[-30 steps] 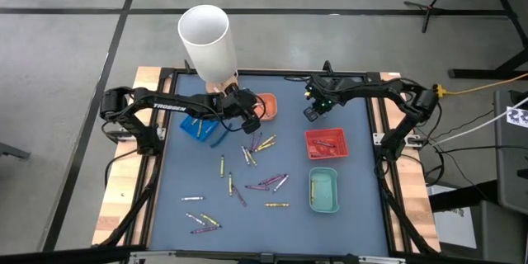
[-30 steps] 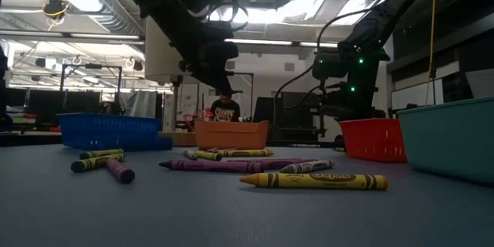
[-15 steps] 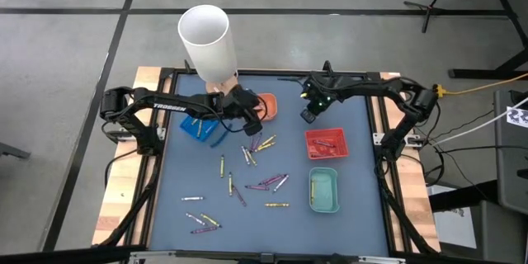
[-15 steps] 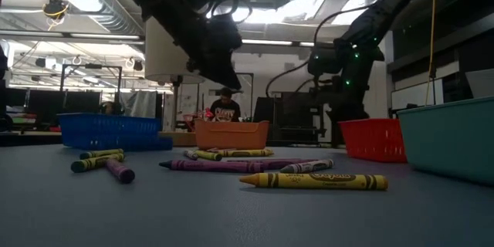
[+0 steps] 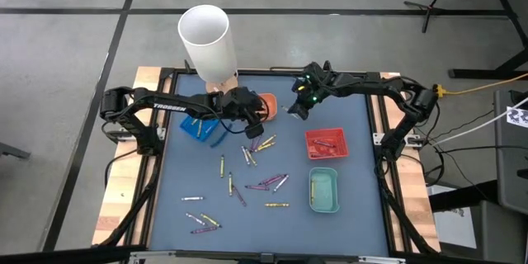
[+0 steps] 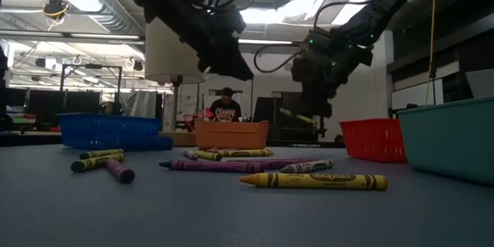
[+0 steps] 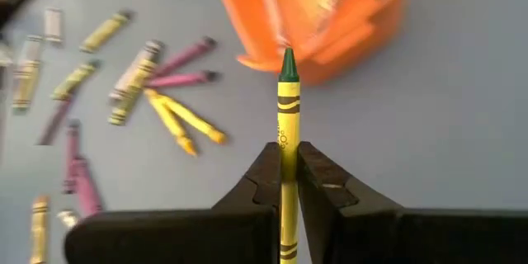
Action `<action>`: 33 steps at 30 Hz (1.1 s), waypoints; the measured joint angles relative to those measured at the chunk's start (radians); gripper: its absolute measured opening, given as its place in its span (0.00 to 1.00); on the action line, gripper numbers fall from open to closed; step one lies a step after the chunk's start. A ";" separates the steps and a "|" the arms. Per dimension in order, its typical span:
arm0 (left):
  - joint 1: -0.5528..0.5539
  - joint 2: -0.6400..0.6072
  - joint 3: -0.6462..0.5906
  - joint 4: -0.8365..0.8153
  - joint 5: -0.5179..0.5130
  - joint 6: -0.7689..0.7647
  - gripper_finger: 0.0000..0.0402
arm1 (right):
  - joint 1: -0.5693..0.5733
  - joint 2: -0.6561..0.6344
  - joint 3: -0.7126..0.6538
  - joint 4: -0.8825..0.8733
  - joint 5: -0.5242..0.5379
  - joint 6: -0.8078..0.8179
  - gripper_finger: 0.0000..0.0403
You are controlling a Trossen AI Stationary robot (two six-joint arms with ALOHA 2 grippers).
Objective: Sort crayons
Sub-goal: Put the green crayon into the dark blue bin
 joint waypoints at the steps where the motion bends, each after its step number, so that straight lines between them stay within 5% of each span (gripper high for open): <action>1: 0.000 0.000 0.000 0.004 0.001 0.000 0.24 | 0.000 0.000 0.000 0.014 -0.025 0.000 0.05; 13: 0.000 0.000 0.000 0.043 0.001 0.000 0.24 | 0.027 0.000 0.000 0.144 -0.239 0.000 0.05; 22: -0.017 -0.001 0.000 0.088 0.005 -0.002 0.24 | 0.121 -0.002 0.000 0.344 -0.190 -0.019 0.05; 33: -0.024 -0.001 -0.001 0.084 -0.007 -0.008 0.24 | 0.115 -0.002 0.002 0.370 -0.114 -0.023 0.05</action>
